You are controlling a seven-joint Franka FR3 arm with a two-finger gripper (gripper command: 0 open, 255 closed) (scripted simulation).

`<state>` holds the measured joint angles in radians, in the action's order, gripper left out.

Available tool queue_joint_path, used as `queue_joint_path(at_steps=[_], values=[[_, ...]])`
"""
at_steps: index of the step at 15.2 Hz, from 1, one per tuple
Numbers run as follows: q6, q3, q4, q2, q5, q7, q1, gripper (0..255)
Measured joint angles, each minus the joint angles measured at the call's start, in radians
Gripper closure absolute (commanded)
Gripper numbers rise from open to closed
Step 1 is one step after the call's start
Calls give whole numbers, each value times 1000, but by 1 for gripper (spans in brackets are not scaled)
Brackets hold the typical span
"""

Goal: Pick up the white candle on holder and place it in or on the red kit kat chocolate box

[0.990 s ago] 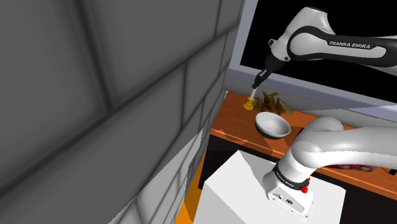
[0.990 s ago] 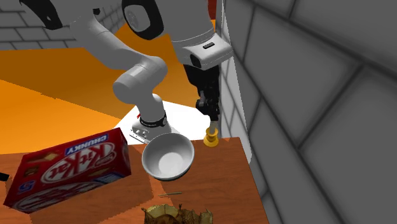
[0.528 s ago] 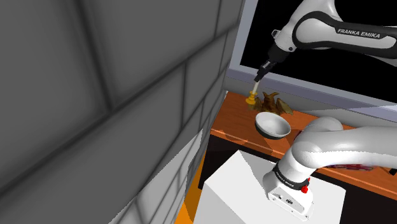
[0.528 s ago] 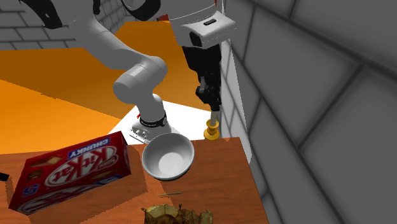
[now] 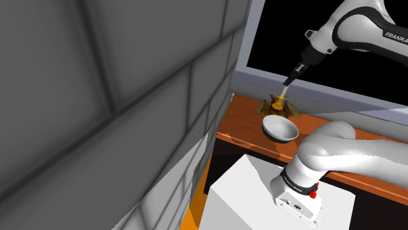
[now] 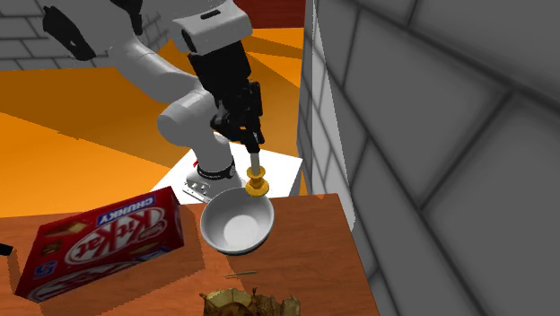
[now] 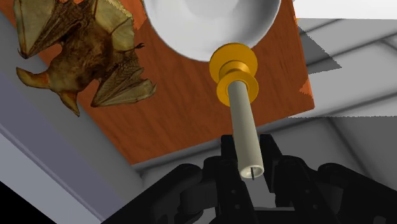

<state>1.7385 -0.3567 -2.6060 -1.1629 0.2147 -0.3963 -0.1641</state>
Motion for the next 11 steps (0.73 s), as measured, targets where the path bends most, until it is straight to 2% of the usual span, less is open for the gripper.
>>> queue_joint_path(at_steps=[7,11], values=[[-186,-86,30,-159,79,-129,-93,255],[-289,-146,106,-198,134,-216,-129,255]])
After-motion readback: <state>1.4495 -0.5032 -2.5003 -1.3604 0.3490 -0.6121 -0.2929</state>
